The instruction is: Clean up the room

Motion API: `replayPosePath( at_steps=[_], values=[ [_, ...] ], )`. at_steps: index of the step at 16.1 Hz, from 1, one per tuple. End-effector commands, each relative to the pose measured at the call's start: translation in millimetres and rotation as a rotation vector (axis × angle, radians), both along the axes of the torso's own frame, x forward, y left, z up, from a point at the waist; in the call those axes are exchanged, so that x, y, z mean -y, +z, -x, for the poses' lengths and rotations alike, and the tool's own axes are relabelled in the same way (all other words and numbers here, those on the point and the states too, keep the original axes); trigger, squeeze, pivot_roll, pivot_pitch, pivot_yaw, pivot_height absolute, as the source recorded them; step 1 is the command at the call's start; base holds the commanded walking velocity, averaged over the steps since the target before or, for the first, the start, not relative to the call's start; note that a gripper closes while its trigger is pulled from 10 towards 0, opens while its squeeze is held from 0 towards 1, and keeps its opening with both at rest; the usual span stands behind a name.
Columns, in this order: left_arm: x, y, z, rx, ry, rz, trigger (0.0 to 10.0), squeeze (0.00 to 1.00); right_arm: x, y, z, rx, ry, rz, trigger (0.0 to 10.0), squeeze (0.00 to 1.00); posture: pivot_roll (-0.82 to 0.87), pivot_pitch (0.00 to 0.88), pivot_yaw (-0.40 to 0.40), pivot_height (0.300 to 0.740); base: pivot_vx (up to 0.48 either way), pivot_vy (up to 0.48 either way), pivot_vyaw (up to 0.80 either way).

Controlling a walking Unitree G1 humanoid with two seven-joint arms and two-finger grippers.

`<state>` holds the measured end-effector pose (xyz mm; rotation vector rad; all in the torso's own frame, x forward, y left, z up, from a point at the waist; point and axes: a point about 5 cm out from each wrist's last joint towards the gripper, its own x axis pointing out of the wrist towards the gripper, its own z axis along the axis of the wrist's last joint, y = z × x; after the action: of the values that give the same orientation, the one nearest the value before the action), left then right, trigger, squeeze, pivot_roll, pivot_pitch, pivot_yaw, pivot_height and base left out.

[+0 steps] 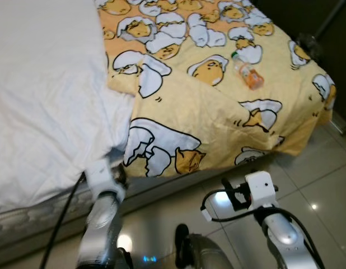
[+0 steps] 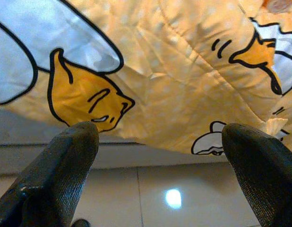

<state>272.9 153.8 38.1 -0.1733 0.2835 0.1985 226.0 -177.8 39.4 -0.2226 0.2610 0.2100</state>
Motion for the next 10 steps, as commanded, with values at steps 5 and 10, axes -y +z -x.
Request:
replayPosePath(
  at_steps=[5, 10],
  values=[
    [15.4, -0.7, -37.3, -0.022, 0.007, -0.076, 10.0, 0.0, 11.0, 5.6, 6.7, -0.014, 0.016, 0.044, 10.0, 0.0, -0.22, 0.255, -0.134, 0.736, 0.0, 0.0, 0.0],
    [-12.4, -4.4, -34.8, -0.009, 0.119, -0.202, 10.0, 0.0, 16.6, 6.3, 10.4, -0.027, 0.011, 0.063, 10.0, 0.0, -0.24, 0.25, -0.128, 0.736, 0.0, 0.0, 0.0]
  ],
)
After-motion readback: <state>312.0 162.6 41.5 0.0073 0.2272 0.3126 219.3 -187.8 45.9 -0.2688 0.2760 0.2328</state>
